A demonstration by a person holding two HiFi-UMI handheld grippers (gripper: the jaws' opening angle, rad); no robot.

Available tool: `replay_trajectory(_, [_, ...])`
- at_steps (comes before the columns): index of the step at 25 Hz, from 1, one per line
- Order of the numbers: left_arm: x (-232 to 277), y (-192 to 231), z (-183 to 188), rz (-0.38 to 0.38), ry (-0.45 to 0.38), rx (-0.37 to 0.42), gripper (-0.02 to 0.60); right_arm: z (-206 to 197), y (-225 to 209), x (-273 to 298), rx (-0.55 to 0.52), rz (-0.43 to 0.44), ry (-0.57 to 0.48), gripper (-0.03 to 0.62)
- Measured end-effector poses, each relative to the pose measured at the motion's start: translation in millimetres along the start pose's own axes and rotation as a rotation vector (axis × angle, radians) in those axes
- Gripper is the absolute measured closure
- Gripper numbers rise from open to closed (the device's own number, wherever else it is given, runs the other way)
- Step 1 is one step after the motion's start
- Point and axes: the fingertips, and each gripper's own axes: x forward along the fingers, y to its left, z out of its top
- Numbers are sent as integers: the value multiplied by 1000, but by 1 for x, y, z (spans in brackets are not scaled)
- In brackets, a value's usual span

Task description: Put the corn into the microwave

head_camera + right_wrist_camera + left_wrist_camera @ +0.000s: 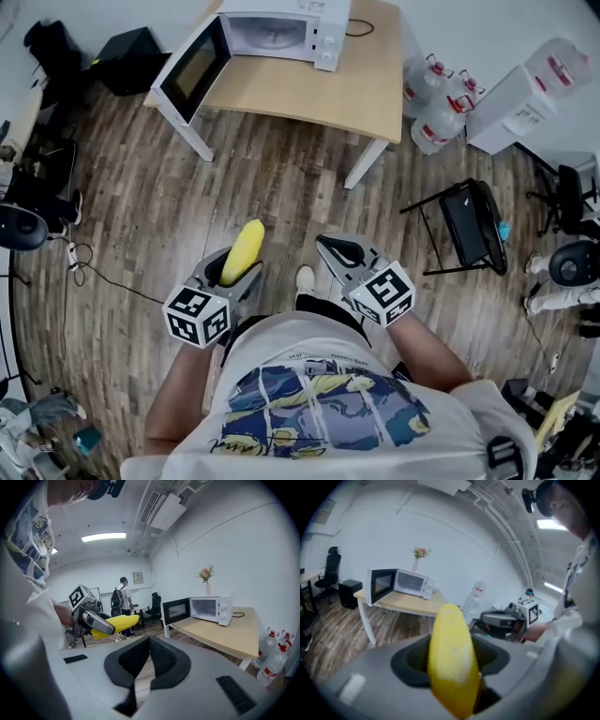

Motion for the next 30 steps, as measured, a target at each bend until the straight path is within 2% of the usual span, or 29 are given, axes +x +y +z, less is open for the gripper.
replay_trajectory(5, [47, 12, 37, -3, 8, 16, 330, -4, -52, 1, 31, -28, 2, 585])
replay_trajectory(12, [105, 44, 74, -23, 0, 4, 330, -13, -96, 6, 116, -94, 11, 585])
replay_trajectory(20, [181, 122, 128, -61, 1, 29, 330, 11, -152, 55, 115, -185, 55, 585])
replay_trajectory(30, [265, 235, 204, -92, 47, 162, 330, 72, -208, 166, 121, -277, 85, 584])
